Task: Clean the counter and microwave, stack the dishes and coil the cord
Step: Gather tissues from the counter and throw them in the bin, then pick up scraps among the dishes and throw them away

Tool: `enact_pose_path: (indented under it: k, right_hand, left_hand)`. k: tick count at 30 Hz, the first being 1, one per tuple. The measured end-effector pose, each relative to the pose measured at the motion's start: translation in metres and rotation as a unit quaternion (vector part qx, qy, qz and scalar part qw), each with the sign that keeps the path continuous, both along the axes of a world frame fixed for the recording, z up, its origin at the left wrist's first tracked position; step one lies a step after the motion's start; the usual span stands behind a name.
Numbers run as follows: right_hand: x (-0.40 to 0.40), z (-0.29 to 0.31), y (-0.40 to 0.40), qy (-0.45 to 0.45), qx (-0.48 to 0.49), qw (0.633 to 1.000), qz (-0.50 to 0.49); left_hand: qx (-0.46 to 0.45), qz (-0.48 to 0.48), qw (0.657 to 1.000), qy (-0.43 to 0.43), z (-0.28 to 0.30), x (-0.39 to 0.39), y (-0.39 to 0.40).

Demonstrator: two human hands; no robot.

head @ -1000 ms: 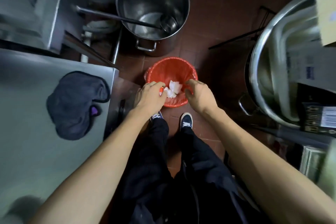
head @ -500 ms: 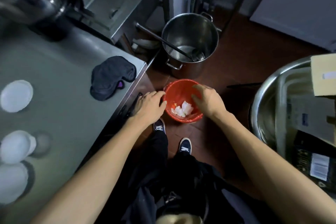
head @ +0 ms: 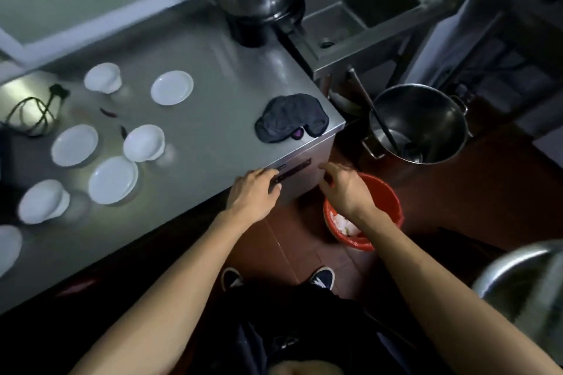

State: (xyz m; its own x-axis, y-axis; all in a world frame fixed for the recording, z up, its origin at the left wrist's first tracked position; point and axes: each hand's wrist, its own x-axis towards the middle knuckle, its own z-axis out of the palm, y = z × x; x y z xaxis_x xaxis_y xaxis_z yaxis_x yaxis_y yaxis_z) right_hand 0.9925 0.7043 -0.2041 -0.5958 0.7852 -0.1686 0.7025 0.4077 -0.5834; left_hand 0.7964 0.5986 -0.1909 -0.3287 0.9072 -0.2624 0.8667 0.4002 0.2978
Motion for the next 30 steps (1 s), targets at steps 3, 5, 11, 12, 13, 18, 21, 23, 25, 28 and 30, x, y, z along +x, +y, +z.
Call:
enact_pose_path:
  k: [3,5,11,12,13,18,21,23,25,28,30]
  right_hand:
    - [-0.031,0.007,-0.01,-0.003,-0.002,0.999,0.034]
    - [-0.056,0.01,-0.02,-0.013,-0.003,0.998,0.059]
    - [-0.146,0.019,-0.075,-0.006,0.012,0.989,0.15]
    - [-0.161,0.022,-0.088,-0.006,0.013,0.986,0.165]
    - [-0.174,0.023,-0.1,-0.005,0.014,0.984,0.179]
    - [-0.238,0.027,-0.164,0.004,0.036,0.971,0.235]
    - [-0.273,0.029,-0.199,0.014,0.051,0.963,0.265]
    - [-0.297,0.03,-0.223,0.02,0.054,0.958,0.281]
    - [-0.319,0.031,-0.247,0.023,0.053,0.956,0.289]
    - [-0.349,0.033,-0.281,0.026,0.047,0.949,0.309]
    - [-0.369,0.035,-0.303,0.024,0.042,0.942,0.333]
  left_hand:
    - [0.002,0.037,0.999,0.006,0.001,-0.023,-0.031]
    - [0.008,0.063,0.998,0.008,0.003,-0.042,-0.055]
    - [0.024,0.135,0.99,0.013,0.011,-0.105,-0.136]
    - [0.029,0.147,0.989,0.014,0.012,-0.115,-0.151]
    - [0.035,0.157,0.987,0.014,0.012,-0.124,-0.167]
    - [0.055,0.22,0.974,0.0,0.013,-0.168,-0.242]
    - [0.076,0.257,0.963,-0.009,0.013,-0.194,-0.285]
    - [0.086,0.276,0.957,-0.01,0.013,-0.211,-0.315]
    - [0.09,0.303,0.949,-0.014,0.015,-0.227,-0.346]
    - [0.093,0.346,0.934,-0.017,0.016,-0.248,-0.394]
    - [0.098,0.375,0.922,-0.019,0.017,-0.259,-0.423]
